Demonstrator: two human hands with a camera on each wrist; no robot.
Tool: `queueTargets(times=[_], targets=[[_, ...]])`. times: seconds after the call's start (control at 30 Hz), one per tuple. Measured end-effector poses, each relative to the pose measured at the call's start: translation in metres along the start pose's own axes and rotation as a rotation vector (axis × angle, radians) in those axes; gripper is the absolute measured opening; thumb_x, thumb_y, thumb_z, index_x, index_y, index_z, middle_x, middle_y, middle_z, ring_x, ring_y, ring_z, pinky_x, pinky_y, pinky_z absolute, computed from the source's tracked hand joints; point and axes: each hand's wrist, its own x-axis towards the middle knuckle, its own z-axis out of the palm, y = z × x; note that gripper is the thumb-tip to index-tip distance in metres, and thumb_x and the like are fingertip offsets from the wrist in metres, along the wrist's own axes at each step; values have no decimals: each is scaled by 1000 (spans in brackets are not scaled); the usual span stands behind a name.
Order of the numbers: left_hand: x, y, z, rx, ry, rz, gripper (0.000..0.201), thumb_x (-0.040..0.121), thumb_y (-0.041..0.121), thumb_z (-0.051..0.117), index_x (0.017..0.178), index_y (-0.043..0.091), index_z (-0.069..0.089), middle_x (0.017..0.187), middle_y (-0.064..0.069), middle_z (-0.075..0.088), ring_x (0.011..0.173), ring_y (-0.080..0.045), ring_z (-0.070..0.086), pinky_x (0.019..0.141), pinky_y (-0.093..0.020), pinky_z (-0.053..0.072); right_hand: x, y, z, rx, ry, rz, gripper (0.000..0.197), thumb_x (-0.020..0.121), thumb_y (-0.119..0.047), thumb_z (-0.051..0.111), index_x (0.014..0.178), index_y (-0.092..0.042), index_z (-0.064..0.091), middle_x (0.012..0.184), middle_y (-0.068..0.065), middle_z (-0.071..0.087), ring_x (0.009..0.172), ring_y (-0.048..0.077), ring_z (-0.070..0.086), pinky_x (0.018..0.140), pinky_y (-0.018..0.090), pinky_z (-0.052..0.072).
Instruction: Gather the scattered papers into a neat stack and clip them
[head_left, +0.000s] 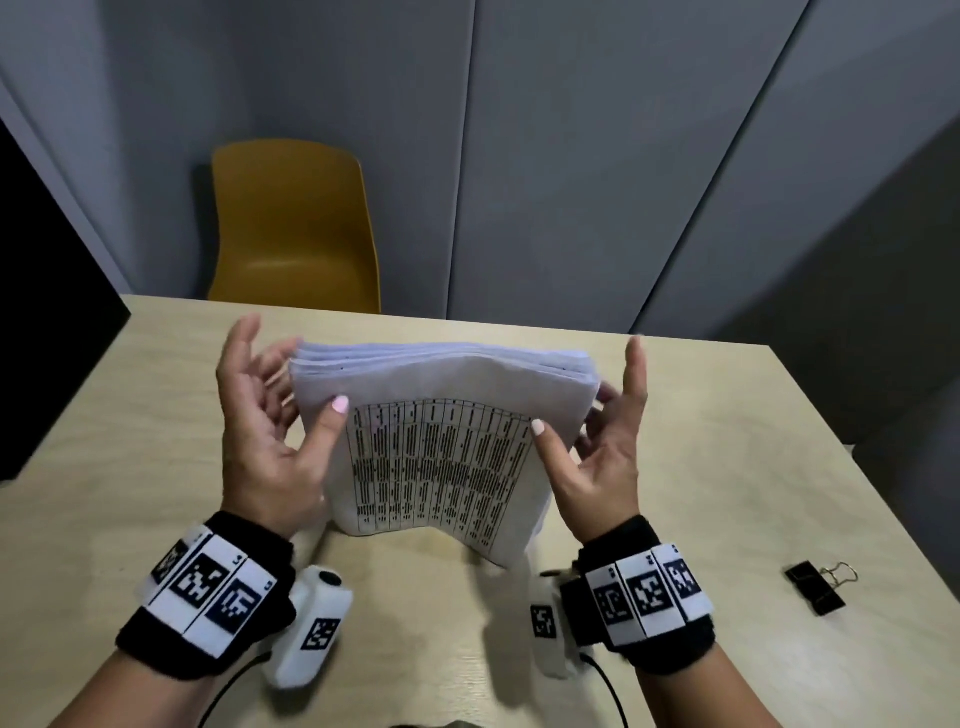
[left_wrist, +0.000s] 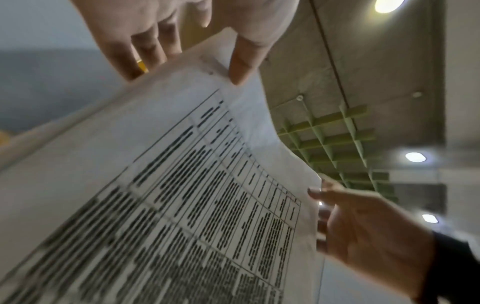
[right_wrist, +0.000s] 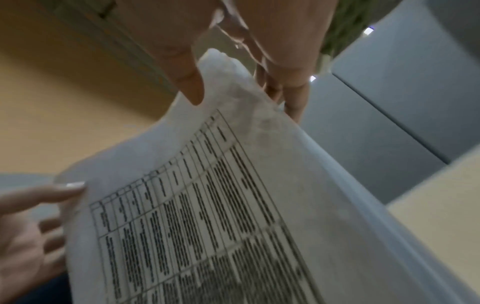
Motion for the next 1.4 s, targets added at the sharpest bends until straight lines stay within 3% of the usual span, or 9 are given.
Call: queueTargets(times=[0.27, 0.47, 0.57, 0.67, 0.77, 0.87, 1.07, 1.3, 1.4], targets=[[3, 13, -2, 437, -105, 286, 44, 85, 22, 50, 129, 18, 53, 127, 1, 44, 122, -17, 46, 98, -43, 46, 4, -14, 3, -356, -7, -242, 47, 76, -12, 57, 123, -16, 55, 120, 17, 48, 118, 14, 45, 102, 9, 29], [-3, 15, -4, 549, -154, 407, 47, 85, 13, 46, 132, 19, 43, 136, -13, 33, 126, 16, 23, 104, -3, 24, -2, -14, 2, -348, 21, -238, 52, 76, -16, 57, 127, -19, 50, 120, 16, 50, 118, 1, 44, 102, 14, 34], [-4, 12, -8, 544, -159, 393, 44, 84, 6, 49, 126, 18, 53, 134, -14, 36, 123, 12, 30, 102, -1, 24, -4, -14, 1, -321, 18, -217, 53, 76, -9, 57, 126, -22, 50, 120, 11, 51, 120, 3, 44, 94, 35, 47], [-4, 14, -5, 544, -143, 405, 49, 85, -2, 48, 130, 18, 50, 122, -5, 52, 102, -6, 50, 96, 0, 30, -4, -13, 1, -304, 7, -248, 58, 75, 8, 55, 125, -21, 51, 111, 0, 55, 109, 1, 52, 92, 23, 46], [-3, 12, -4, 378, -87, 236, 65, 83, 7, 59, 140, 24, 33, 82, 20, 59, 72, -2, 52, 77, -1, 42, -2, -11, 1, -75, 4, -85, 69, 76, 1, 59, 132, -34, 39, 83, 3, 58, 74, 20, 57, 73, 29, 50], [0, 7, -5, 9, -99, -66, 89, 70, 3, 72, 139, 34, 25, 78, 7, 65, 67, -2, 61, 66, -12, 50, -2, -5, -1, 144, -73, 83, 68, 71, -5, 69, 130, -22, 41, 81, 8, 62, 73, 17, 59, 72, 25, 52], [-4, 0, 9, 43, -151, -163, 13, 73, 30, 67, 84, 35, 70, 83, 29, 70, 83, 7, 64, 83, -20, 51, -8, 8, 11, 72, -49, 145, 17, 72, -11, 65, 65, -27, 66, 61, -17, 66, 60, -1, 59, 60, 18, 50], [-1, 8, 16, 27, -120, -103, 46, 70, -1, 76, 109, 18, 60, 93, 16, 66, 82, 15, 59, 75, -3, 44, -4, 2, 9, 143, -19, 108, 37, 70, -7, 70, 100, -23, 57, 88, -20, 69, 83, 0, 63, 76, 15, 49], [-4, 3, 19, 34, -53, -127, 33, 73, 2, 74, 89, 29, 63, 78, 31, 68, 75, 16, 60, 69, -2, 44, -3, 3, 13, 124, 9, 152, 25, 73, -12, 65, 93, -26, 59, 83, -19, 70, 80, 1, 63, 76, 19, 51]])
